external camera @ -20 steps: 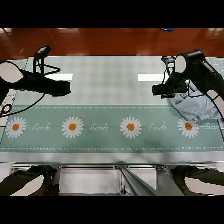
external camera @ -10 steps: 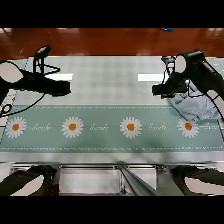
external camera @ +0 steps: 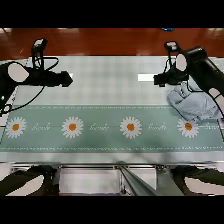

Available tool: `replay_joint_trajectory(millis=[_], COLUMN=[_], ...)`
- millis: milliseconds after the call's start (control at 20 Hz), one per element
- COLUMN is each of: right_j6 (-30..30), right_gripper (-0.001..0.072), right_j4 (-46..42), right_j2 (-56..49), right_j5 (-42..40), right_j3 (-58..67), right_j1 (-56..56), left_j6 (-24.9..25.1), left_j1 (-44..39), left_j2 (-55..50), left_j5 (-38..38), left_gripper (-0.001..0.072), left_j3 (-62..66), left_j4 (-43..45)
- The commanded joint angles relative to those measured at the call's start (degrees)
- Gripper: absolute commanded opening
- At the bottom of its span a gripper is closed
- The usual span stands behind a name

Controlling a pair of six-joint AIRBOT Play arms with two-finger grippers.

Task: Fold the shirts.

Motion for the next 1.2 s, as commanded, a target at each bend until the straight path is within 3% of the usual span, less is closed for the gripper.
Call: replay_joint_trajectory(millis=[0, 100, 200, 300, 500, 700, 1050, 1100, 1150], right_j6=[0.4, 0.5, 1.7, 1.5, -6.5, -13.3, -13.3, -13.2, -13.2], right_gripper=[0.0411, 0.0411, 0.0411, 0.0411, 0.041, 0.041, 0.0403, 0.0273, 0.002], right_j4=[-15.4, -18.9, -15.6, -5.5, 14.8, 14.6, 14.8, 14.9, 14.8], right_j2=[0.2, 0.9, 0.5, -1.2, -7.9, -13.1, -16.7, -16.6, -16.2], right_j5=[0.2, -0.2, -0.5, -2.2, -0.5, 6.8, 10.8, 11.2, 11.5], right_j3=[5.3, 6.2, 6.2, 6.2, 6.2, 6.2, -0.4, -1.3, -1.7], right_j1=[-1.7, -6.2, -13.5, -21.6, -31.4, -31.6, -31.6, -31.5, -31.2], left_j6=[-6.3, -8.9, -8.8, -8.8, -8.9, -8.9, -8.9, -8.9, -8.7], left_j1=[3.7, 8.0, 11.4, 12.7, 11.0, 10.4, 10.4, 10.4, 10.3], left_j2=[-0.3, 1.2, 3.1, 5.3, 6.6, 6.4, 6.4, 6.4, 6.5], left_j5=[1.1, -3.2, -7.5, -10.2, -10.2, -10.1, -9.8, -9.8, -9.8], left_gripper=[0.0509, 0.0508, 0.0509, 0.0509, 0.0509, 0.0508, 0.0509, 0.0509, 0.0509], left_j3=[2.4, 2.5, 0.6, -3.1, -10.3, -12.8, -13.0, -13.0, -13.0], left_j4=[6.3, 6.3, 6.3, 6.3, 6.3, 6.2, 5.1, 4.0, 1.6])
